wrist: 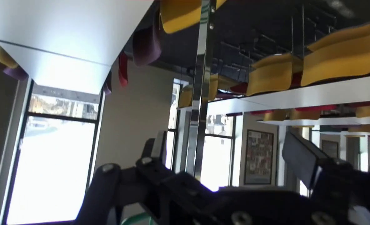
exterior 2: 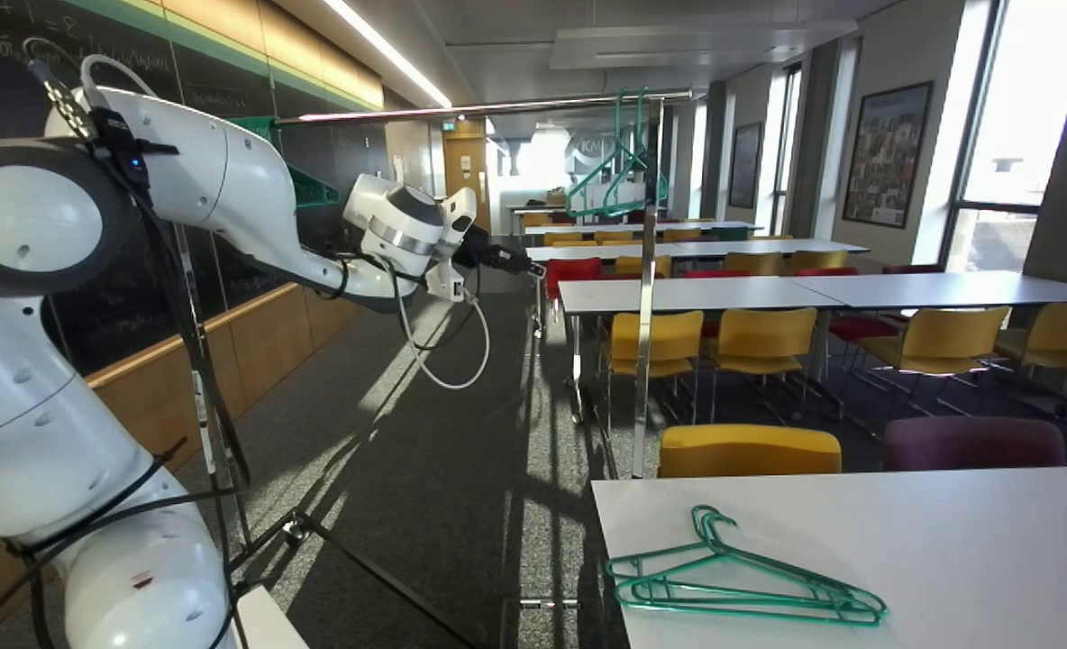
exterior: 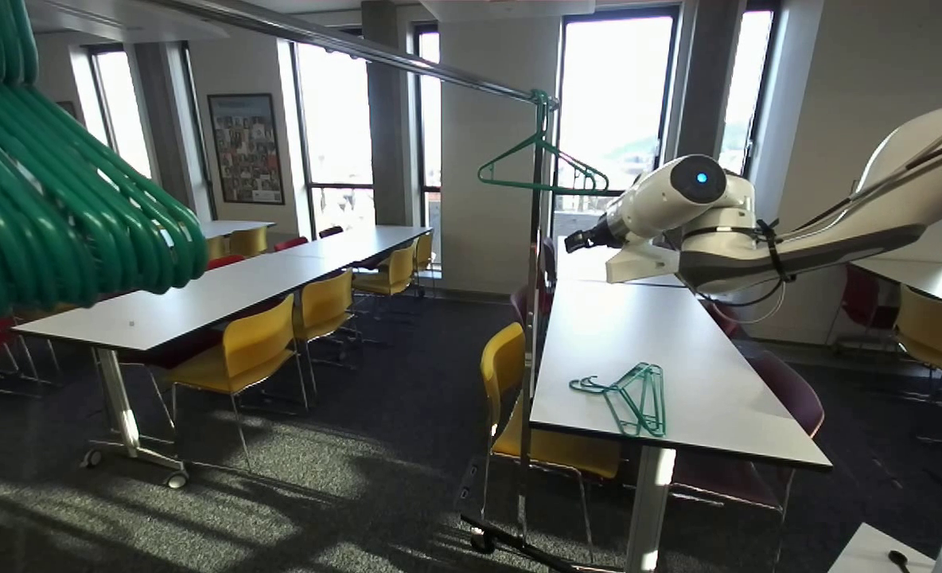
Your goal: Put one hanger on the table
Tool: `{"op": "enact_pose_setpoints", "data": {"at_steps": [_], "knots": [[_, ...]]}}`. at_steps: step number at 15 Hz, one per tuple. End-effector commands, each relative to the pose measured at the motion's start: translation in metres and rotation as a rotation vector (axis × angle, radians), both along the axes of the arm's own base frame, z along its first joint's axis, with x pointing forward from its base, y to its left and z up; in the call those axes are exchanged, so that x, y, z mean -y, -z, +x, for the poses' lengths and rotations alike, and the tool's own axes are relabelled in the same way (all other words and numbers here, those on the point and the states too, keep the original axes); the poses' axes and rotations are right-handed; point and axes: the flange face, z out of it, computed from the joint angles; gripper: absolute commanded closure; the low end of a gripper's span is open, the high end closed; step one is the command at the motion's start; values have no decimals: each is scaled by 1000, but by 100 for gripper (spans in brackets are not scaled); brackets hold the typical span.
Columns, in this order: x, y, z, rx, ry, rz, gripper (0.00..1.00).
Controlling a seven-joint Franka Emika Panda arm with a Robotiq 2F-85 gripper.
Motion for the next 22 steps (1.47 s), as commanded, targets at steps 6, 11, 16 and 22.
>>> {"op": "enact_pose_setpoints", "data": {"at_steps": [6, 11, 16, 22], "knots": [[-2, -26, 4, 204, -43, -159, 0], [-3, -19, 6, 187, -44, -155, 0], [1, -27, 10, 274, -45, -249, 0], [27, -29, 27, 402, 62, -340, 0]]}}
